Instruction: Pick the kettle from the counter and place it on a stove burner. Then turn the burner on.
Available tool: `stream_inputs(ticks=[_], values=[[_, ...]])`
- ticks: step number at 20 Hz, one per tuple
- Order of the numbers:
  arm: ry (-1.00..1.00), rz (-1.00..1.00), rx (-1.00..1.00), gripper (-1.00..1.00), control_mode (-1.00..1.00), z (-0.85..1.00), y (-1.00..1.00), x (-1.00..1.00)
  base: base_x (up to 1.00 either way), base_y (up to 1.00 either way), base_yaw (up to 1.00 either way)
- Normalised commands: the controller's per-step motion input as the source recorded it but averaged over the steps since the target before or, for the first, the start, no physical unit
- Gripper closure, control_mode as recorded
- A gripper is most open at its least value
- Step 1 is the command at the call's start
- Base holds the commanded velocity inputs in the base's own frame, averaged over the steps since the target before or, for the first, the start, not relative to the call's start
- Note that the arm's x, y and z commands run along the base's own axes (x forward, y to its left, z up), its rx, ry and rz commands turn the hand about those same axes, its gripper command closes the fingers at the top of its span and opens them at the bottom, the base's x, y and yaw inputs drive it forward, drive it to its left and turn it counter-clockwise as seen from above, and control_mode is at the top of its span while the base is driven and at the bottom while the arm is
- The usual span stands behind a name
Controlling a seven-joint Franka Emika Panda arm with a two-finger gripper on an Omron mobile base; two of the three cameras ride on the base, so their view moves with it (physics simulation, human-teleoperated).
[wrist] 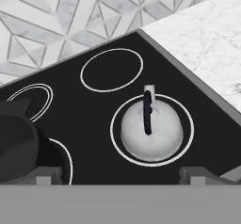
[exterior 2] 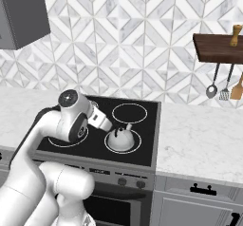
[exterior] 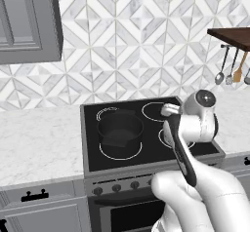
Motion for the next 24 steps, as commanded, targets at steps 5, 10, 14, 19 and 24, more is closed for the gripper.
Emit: stream_inputs(ticks=[5,10,14,19,24], values=[[0.00,0.00,0.00,-1.00,-1.00,0.00,0.00,0.00,0.00,0.00,0.00],[0.00,0.00,0.00,-1.00,-1.00,0.00,0.00,0.00,0.00,0.00,0.00],[0.00,0.00,0.00,-1.00,1.00,-0.06,-0.27,0.00,0.00,-0.42,0.00],[0.00,0.00,0.00,-1.00,1.00,0.00,0.00,0.00,0.00,-0.72,0.00],[0.00,0.00,0.00,-1.00,1.00,0.00,0.00,0.00,0.00,-0.17,0.00]])
